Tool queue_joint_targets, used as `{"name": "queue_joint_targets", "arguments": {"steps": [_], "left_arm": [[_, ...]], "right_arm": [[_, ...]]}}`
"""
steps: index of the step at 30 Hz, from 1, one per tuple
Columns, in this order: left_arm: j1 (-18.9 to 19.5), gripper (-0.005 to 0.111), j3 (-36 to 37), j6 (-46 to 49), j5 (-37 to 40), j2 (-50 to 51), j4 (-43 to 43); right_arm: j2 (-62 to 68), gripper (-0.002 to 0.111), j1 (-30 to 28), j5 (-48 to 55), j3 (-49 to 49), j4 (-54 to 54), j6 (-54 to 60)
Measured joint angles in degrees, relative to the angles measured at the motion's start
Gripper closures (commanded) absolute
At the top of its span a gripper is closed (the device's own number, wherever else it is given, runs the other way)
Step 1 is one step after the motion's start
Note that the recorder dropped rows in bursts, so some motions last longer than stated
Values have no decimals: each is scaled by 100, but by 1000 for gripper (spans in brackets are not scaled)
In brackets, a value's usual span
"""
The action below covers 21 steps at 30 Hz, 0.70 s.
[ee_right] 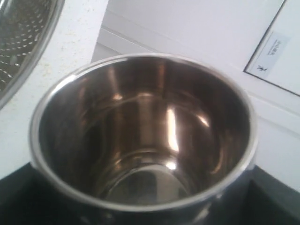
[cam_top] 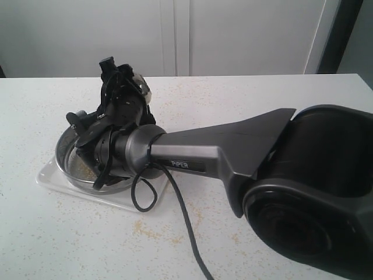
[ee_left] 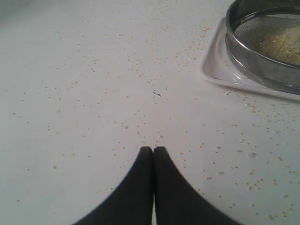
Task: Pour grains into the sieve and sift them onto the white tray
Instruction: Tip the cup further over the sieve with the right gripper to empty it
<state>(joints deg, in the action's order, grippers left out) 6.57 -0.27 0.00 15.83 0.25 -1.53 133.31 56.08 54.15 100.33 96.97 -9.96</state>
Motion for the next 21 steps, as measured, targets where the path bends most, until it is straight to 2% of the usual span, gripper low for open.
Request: {"name": "queue_joint_targets", "arguments": {"steps": [9, 21], "left_arm": [[0, 107, 0, 0, 0, 0, 0], [0, 107, 0, 0, 0, 0, 0]], "right_arm": [[-34, 108, 0, -45, 0, -1142, -139], [-756, 108, 0, -1004, 0, -3437, -57]]}}
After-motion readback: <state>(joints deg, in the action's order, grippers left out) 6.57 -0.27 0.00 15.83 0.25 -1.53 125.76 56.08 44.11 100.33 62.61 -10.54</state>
